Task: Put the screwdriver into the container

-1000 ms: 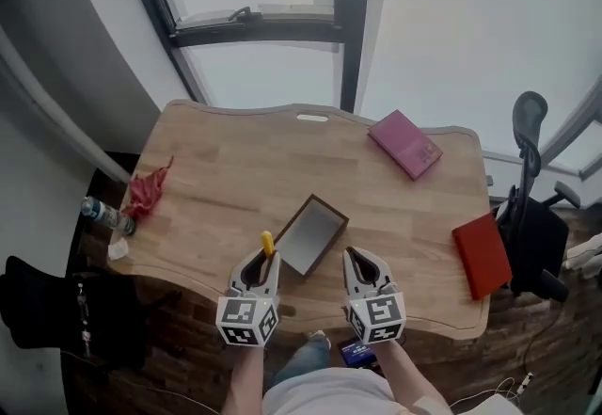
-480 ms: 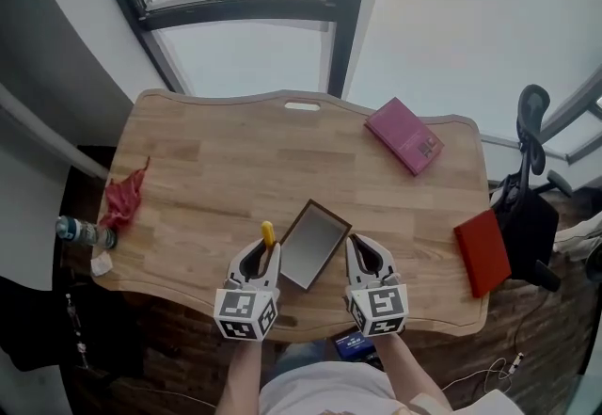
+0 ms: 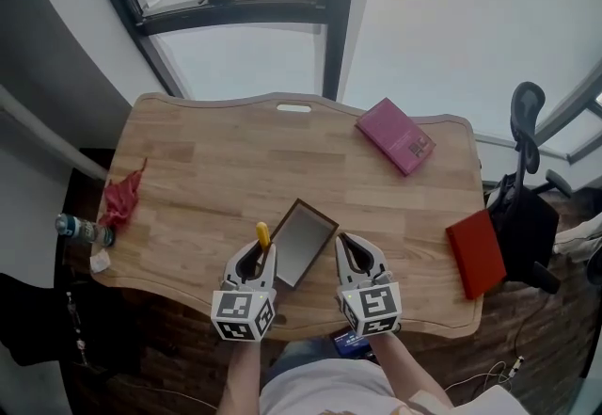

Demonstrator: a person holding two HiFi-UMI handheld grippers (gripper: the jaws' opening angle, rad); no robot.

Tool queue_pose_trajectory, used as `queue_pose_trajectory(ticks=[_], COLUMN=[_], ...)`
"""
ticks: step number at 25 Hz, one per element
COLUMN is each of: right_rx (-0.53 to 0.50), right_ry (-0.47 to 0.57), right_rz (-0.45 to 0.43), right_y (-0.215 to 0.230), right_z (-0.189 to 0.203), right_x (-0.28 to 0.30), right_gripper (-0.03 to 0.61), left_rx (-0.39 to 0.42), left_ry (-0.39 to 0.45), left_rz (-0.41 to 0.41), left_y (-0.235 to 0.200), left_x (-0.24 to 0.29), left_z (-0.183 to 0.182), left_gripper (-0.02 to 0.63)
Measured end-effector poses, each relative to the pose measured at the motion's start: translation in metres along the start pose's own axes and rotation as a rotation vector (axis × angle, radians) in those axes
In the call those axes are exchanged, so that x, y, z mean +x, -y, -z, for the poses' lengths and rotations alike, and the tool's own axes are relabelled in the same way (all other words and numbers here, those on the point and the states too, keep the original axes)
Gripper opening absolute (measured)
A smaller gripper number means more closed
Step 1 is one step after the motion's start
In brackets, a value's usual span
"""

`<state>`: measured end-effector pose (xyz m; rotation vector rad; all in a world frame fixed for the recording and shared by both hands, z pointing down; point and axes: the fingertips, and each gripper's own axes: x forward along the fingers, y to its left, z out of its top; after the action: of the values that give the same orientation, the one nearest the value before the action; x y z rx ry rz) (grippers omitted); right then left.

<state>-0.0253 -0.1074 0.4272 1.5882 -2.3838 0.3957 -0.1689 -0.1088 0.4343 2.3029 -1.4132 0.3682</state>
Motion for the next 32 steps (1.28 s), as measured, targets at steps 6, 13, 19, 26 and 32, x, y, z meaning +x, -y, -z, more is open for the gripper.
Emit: queue_pose_trajectory(ticks=[6,13,19,26,32], right_rx=[0.029,0.009,-0.023,-0.034,-0.025], right_ry=[0.058,0.085,0.089,0.058,0.036], right_rz=[-0.082,-0.145,-0.197,-0.216,-0.217], right_y=[0.001,0.004,-0.004,-0.006,-0.006], right_z=[-0.017,-0.019,-0.018,-0.007,0.001], right_x=[-0.014,-0.022,-0.018,-0.008,-0.005], right_gripper=[0.032,0.032,0.032,0.032,0.032], left_rx=[-0.01,0.01,0.004,-0.027,-0.028], left_ry=[0.021,0.068,0.109,0.093,0.058], left_rz=[-0.072,-0.146,-0.186,-0.194,-0.167], left_y=[0.012,0.024,0.023,0.014,0.016], left_x=[-0.016,-0.03,-0.041,-0.036,-0.027], left_z=[-0.003,-0.009,-0.014,-0.005,0.005], left_gripper=[0.078,0.078,0.078,0.078,0.078])
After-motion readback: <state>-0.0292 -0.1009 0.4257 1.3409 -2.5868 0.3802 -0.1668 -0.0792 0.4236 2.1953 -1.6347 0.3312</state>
